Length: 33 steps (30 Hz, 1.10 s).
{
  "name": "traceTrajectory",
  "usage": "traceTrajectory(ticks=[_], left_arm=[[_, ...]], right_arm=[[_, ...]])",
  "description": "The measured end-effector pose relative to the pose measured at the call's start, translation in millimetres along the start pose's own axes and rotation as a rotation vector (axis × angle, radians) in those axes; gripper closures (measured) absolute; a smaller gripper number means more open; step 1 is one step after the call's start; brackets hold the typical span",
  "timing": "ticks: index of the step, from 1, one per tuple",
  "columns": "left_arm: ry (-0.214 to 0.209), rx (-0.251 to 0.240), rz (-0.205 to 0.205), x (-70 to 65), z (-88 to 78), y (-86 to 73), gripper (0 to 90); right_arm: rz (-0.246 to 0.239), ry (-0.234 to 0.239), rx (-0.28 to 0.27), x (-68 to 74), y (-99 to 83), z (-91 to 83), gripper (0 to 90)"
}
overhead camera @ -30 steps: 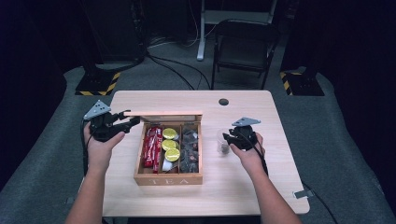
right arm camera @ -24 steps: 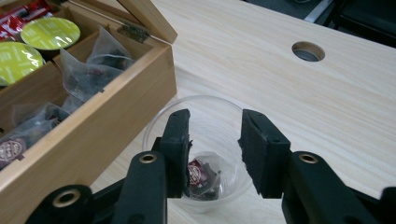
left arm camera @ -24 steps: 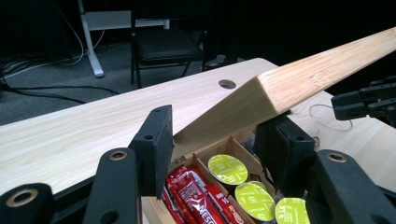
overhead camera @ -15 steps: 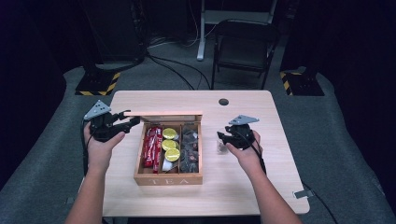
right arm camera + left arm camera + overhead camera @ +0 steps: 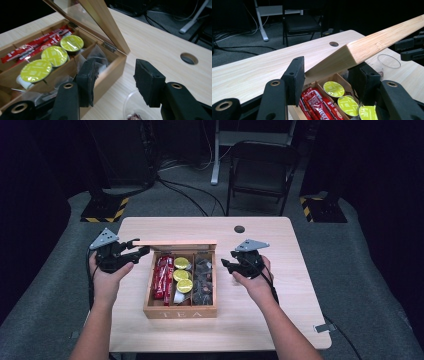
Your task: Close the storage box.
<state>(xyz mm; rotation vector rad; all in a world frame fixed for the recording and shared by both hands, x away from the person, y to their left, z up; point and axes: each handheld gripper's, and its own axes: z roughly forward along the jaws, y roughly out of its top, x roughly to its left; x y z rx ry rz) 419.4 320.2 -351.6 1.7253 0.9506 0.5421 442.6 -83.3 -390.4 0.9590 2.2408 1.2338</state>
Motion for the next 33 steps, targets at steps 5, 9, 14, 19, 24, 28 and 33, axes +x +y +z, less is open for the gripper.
traceTrajectory(ticks=[5,9,14,19,24,28,33], left_arm=[[0.003,-0.008,0.003,-1.3,-1.4,-0.3,47.6],[0.010,-0.007,0.015,-2.5,-2.3,-0.4,48.2],[0.018,-0.014,0.031,-3.6,-4.6,-0.3,50.6],[0.020,-0.014,0.035,-3.5,-6.1,-0.6,53.3],[0.016,-0.016,0.030,-2.3,-7.3,-1.3,55.7],[0.014,-0.013,0.033,-2.2,-7.7,-1.4,55.7],[0.007,-0.008,0.035,-1.8,-8.2,-1.6,55.6]], right_arm=[[-0.026,0.011,-0.029,11.3,14.0,-2.3,51.4],[-0.049,0.017,-0.048,16.4,22.5,-2.5,51.7],[-0.069,0.023,-0.064,21.5,32.7,-1.3,51.2],[-0.082,0.022,-0.075,24.8,39.8,0.2,49.3],[-0.079,0.006,-0.100,27.4,46.0,1.0,49.1],[-0.070,0.007,-0.105,31.3,49.5,0.2,49.2],[-0.100,0.000,-0.126,34.1,51.4,-0.9,51.3]])
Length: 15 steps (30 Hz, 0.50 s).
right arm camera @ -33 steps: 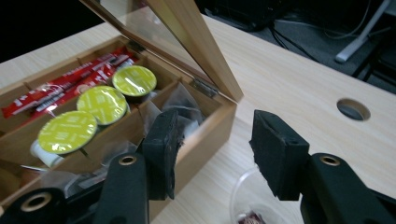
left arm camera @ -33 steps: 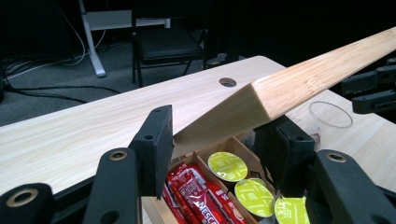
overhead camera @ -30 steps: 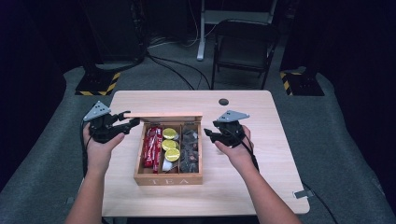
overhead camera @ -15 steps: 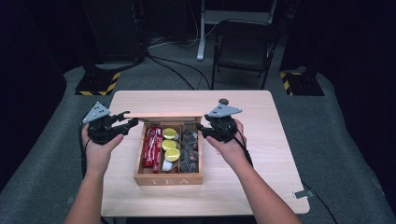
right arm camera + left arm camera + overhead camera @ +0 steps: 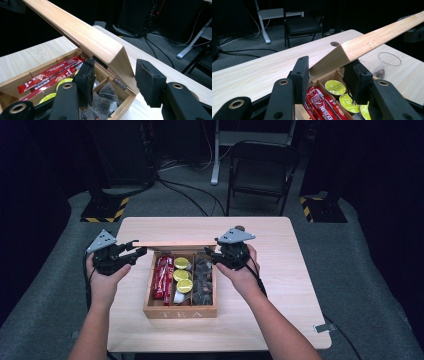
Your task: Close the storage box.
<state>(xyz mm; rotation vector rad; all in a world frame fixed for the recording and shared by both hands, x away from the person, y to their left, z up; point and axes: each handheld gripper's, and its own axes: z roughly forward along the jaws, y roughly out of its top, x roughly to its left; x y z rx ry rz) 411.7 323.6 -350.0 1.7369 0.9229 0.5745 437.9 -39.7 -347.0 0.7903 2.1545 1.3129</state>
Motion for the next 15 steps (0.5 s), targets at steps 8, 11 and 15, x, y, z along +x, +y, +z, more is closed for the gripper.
traceTrajectory(ticks=[8,11,15], left_arm=[[-0.006,0.005,0.000,-0.4,-1.2,-1.9,54.9],[-0.005,0.009,-0.003,-2.2,-2.4,-3.7,54.8],[-0.007,0.021,-0.004,-4.2,-4.5,-6.5,54.5]], right_arm=[[0.005,0.007,-0.019,-0.1,1.8,-6.8,56.2],[-0.006,0.013,-0.012,0.3,1.5,-7.5,56.2],[-0.018,0.020,-0.007,2.2,-0.8,-8.8,55.9]])
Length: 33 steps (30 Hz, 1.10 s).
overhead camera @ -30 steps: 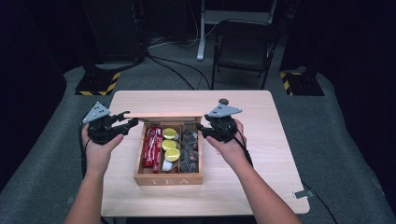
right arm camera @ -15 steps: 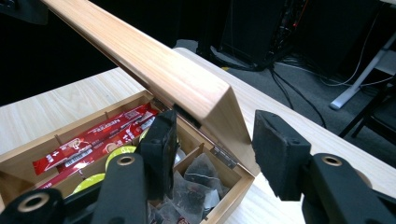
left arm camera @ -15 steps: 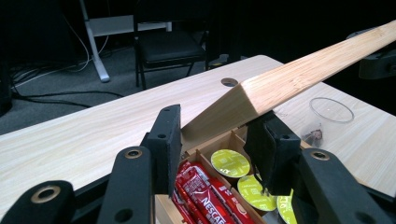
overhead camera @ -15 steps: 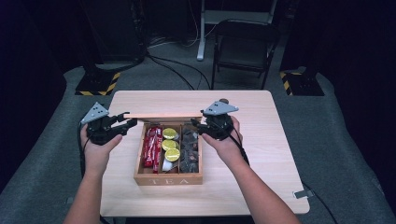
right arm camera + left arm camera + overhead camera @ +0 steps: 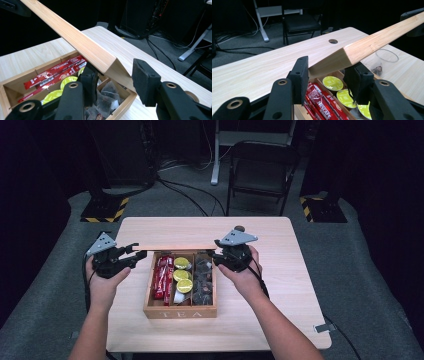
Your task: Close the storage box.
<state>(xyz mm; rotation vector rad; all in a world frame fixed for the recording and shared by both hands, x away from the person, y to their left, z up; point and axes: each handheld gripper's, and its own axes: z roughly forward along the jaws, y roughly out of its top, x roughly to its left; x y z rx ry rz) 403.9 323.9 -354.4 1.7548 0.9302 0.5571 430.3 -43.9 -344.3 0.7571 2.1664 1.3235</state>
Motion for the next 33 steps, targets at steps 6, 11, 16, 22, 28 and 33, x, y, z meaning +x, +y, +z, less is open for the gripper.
traceTrajectory(ticks=[6,11,16,22,28,33], left_arm=[[0.018,0.010,0.008,-4.8,-3.8,-4.4,53.5],[0.035,0.009,0.006,-8.7,-9.0,-7.2,52.4],[0.033,0.012,0.014,-13.3,-14.5,-8.6,52.5],[0.020,-0.010,0.022,-21.3,-22.3,-7.9,52.5],[0.065,0.003,0.022,-30.0,-20.2,-9.6,50.0],[0.100,0.033,0.035,-35.5,-19.7,-7.1,49.8]], right_arm=[[0.006,0.020,0.007,1.8,-5.3,-1.9,54.7],[0.022,0.033,0.011,2.4,-8.1,-2.7,53.9],[0.026,0.043,0.006,2.6,-11.2,-3.3,53.2],[0.027,0.039,-0.004,3.9,-13.7,-3.7,53.1],[0.028,0.055,-0.011,5.0,-18.4,-5.9,53.0],[0.049,0.069,-0.021,4.5,-21.4,-7.2,53.0]])
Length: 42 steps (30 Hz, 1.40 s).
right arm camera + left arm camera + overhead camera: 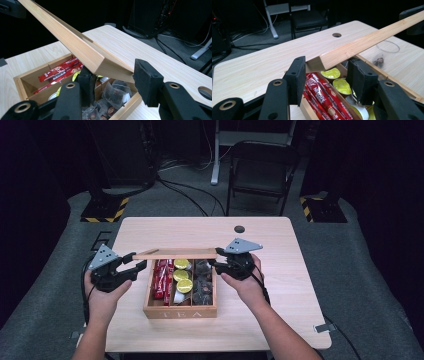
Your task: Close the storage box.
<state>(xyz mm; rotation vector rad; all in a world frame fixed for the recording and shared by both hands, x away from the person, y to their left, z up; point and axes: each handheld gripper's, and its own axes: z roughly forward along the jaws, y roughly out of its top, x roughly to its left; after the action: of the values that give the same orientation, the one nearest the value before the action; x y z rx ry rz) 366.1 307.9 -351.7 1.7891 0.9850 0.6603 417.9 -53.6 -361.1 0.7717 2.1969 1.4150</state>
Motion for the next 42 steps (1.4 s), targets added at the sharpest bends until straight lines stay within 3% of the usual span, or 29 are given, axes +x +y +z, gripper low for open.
traceTrajectory(ticks=[4,12,18,36,40,42], left_arm=[[0.025,0.022,0.025,-6.0,-2.2,-2.6,49.8],[0.038,0.024,0.050,-13.3,-5.2,-14.8,49.4],[0.005,0.019,0.024,-13.5,-7.9,-27.2,48.6],[-0.004,0.026,0.019,-21.6,-11.5,-54.7,48.7],[-0.015,0.037,0.005,-22.5,-12.2,-61.0,48.8],[-0.015,0.052,0.018,-23.5,-12.5,-62.6,48.8]], right_arm=[[0.018,0.009,-0.005,1.4,-5.1,-2.1,52.9],[-0.009,0.040,0.007,4.7,-14.9,-5.8,52.9],[0.006,0.043,-0.014,9.8,-27.8,-7.2,52.5],[-0.009,0.048,-0.007,20.2,-54.3,-8.0,50.9],[-0.012,0.072,0.011,20.4,-61.3,-6.5,50.0],[0.010,0.072,0.028,19.6,-63.4,-5.9,53.0]])
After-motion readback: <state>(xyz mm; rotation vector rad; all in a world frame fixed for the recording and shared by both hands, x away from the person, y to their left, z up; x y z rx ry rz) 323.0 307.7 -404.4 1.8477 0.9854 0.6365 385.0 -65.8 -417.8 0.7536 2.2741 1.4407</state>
